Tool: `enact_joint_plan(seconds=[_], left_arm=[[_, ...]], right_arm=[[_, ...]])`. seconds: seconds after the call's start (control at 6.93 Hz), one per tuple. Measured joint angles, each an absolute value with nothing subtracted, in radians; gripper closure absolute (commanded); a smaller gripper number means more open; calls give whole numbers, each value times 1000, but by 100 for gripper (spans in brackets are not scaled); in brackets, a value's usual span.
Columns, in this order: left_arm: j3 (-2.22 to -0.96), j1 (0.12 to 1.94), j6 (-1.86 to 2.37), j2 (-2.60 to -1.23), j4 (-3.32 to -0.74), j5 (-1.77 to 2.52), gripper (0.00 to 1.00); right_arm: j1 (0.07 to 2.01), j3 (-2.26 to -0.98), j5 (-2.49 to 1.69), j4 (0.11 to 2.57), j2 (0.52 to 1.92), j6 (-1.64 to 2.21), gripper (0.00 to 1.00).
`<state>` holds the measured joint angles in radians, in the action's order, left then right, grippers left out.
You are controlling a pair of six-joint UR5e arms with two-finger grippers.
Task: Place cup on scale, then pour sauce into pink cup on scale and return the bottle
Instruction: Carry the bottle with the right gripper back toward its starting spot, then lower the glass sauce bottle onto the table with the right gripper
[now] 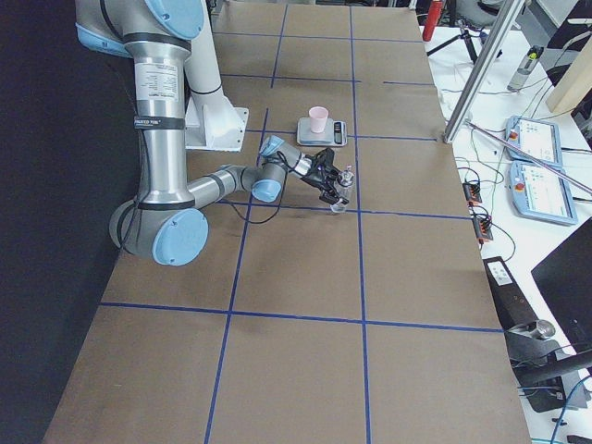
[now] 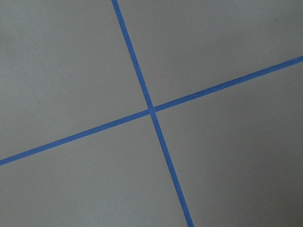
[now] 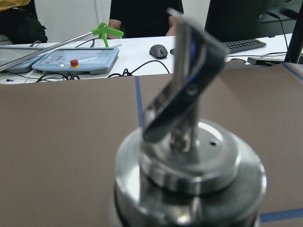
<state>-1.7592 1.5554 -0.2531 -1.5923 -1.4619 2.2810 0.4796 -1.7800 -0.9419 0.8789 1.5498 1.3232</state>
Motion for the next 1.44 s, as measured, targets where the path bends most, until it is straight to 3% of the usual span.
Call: enact_joint_plan(seconds=[1.3, 1.44], left_arm=[[-1758, 1555, -253, -1592, -1462, 2281, 0], [-1757, 1555, -253, -1593, -1462, 2280, 0]], right_arm=[[449, -1813, -956, 974, 1548, 1322, 100], [446, -1813, -956, 974, 1548, 1322, 93]])
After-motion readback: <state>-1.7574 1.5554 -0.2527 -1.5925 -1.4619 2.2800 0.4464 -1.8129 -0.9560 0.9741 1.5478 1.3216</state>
